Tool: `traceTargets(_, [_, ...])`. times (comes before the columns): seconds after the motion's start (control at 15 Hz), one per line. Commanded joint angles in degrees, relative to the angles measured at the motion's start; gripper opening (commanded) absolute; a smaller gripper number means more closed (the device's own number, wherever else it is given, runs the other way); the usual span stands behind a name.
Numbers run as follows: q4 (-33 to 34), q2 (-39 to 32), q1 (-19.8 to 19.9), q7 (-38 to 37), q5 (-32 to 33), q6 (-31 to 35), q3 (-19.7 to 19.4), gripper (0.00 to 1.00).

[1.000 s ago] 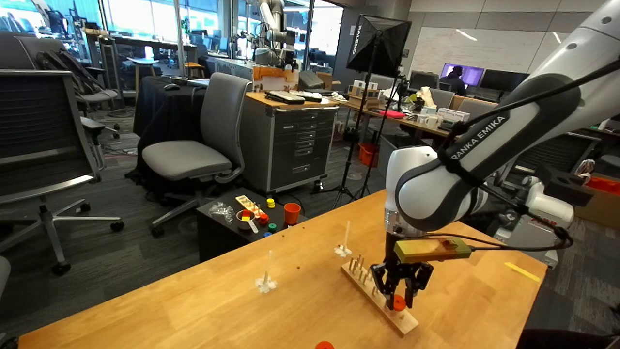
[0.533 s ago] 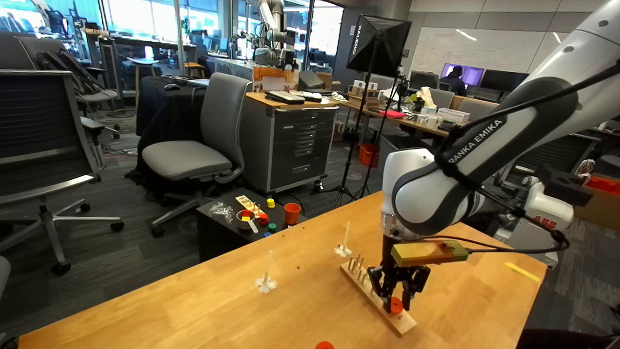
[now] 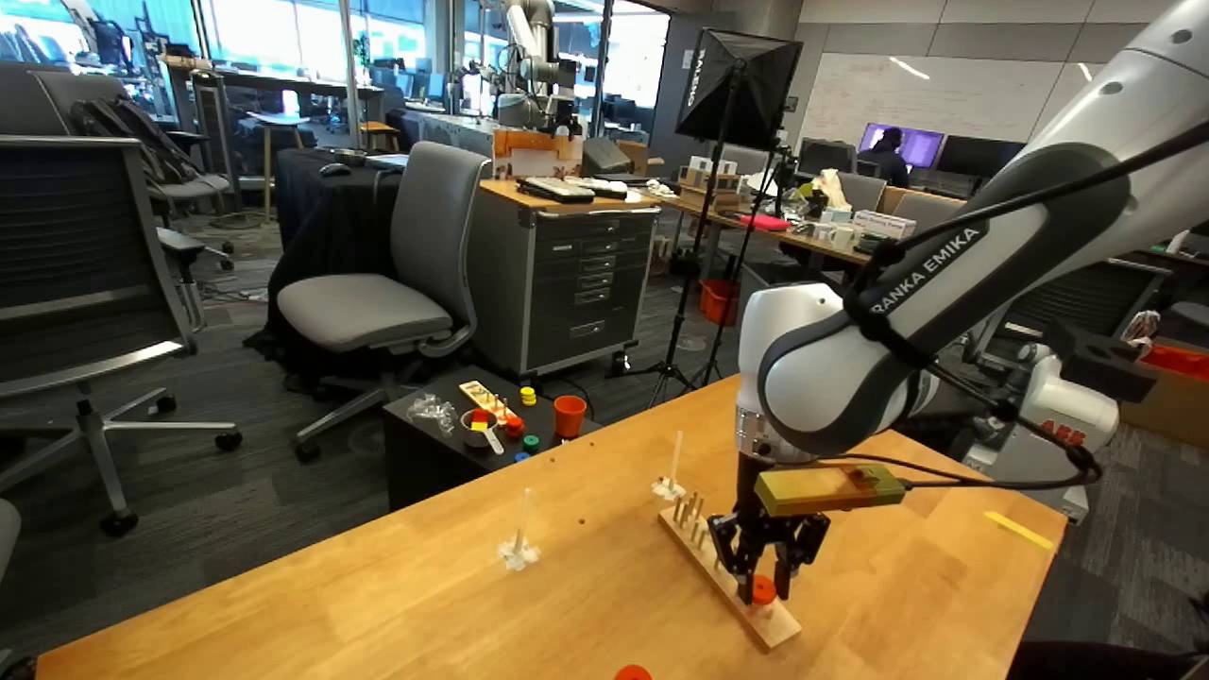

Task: Pick up the orange ring on the right and place it on the wooden stand

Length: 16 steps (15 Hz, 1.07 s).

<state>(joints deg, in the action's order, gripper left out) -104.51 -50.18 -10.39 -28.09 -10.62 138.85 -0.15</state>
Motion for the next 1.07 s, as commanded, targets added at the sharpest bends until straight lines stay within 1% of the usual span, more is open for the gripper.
traceTargets(0.0, [0.1,1.3,-1.2,-0.3,0.6,0.1,-0.9,0.2])
traceTargets(0.53, [0.8,1.9,-1.3,-0.4,1.0,-0.1,-1.0,0.2])
traceTargets(1.0, [2.9,0.5,-1.2,-0.3,1.0,-0.8,-0.8,0.2])
